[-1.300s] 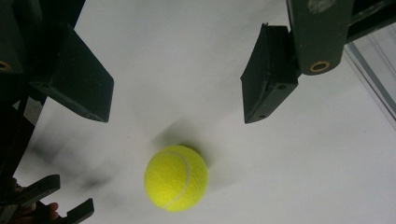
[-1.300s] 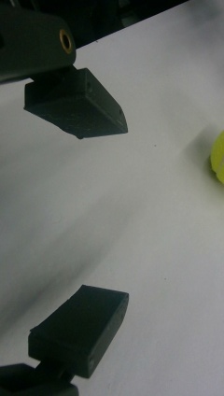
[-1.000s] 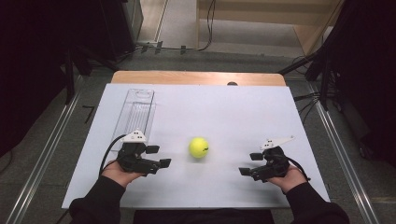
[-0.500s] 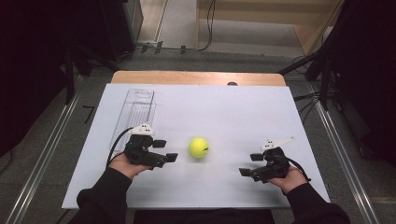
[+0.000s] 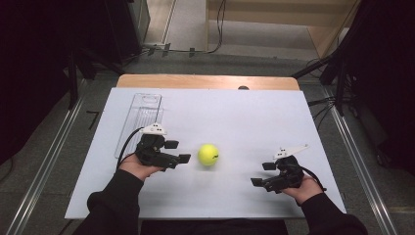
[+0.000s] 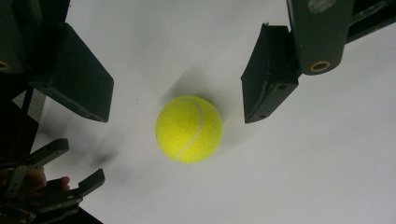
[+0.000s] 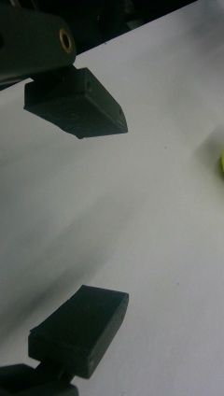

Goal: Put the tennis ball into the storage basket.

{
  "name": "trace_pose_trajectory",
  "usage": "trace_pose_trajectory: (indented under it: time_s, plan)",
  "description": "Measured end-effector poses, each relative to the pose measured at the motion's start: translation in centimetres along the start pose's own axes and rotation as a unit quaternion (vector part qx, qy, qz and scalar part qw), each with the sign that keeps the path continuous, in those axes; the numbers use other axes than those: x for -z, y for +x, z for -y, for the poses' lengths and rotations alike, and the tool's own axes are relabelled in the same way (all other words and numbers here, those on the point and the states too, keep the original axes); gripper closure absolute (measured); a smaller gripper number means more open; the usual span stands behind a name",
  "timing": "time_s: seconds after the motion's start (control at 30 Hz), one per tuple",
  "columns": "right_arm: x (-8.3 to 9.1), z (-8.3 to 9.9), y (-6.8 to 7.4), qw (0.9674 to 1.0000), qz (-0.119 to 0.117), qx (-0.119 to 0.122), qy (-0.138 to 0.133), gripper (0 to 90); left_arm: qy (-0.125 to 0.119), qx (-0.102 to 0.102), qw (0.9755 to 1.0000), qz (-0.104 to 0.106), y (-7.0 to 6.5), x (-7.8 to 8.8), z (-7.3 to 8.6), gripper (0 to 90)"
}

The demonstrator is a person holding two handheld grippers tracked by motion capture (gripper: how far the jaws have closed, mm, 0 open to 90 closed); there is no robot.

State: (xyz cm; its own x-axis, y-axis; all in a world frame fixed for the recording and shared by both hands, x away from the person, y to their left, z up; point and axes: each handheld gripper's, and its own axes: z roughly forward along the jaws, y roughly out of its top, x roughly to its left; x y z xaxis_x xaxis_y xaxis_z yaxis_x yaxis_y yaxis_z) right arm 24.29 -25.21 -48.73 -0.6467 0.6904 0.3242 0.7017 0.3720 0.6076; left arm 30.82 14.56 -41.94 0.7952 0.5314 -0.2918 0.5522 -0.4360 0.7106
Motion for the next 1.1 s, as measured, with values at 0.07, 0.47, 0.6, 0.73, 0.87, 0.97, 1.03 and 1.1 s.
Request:
trace_pose_trajectory:
  time_s: [0.07, 0.47, 0.6, 0.73, 0.87, 0.97, 1.03, 1.1]
  plan:
    - [0.1, 0.0, 0.0, 1.0, 0.0, -0.001, 0.001, 14.9, 0.002, -0.001, 1.0, 0.004, 0.0, -0.2, -0.2, 25.5]
    - [0.1, 0.2, 0.0, 1.0, 0.0, 0.0, 0.002, 14.9, 0.001, -0.007, 0.9999, 0.01, 0.0, -1.2, -1.8, 25.5]
    - [0.1, 0.2, 0.0, 1.0, 0.0, -0.001, 0.003, 14.9, -0.004, -0.001, 0.9998, 0.018, 0.0, -1.7, -2.1, 25.5]
    - [0.0, 0.2, 0.0, 1.0, 0.001, 0.001, 0.003, 14.9, 0.003, -0.008, 0.9998, 0.016, -0.2, -2.4, -2.4, 25.5]
    - [0.0, 0.2, 0.0, 1.0, 0.001, 0.002, 0.003, 14.9, 0.009, -0.018, 0.9997, 0.012, -0.4, -2.9, -2.9, 25.5]
    - [0.0, 0.2, 0.0, 1.0, 0.001, 0.003, 0.004, 14.9, 0.002, -0.018, 0.9997, 0.019, -0.4, -3.2, -3.1, 25.5]
    - [0.0, 0.2, 0.0, 1.0, 0.001, 0.003, 0.004, 14.9, 0.002, -0.021, 0.9996, 0.021, -0.5, -3.4, -3.2, 25.6]
    - [0.0, 0.2, 0.0, 1.0, 0.001, 0.003, 0.004, 14.9, 0.001, -0.024, 0.9995, 0.023, -0.6, -3.7, -3.2, 25.6]
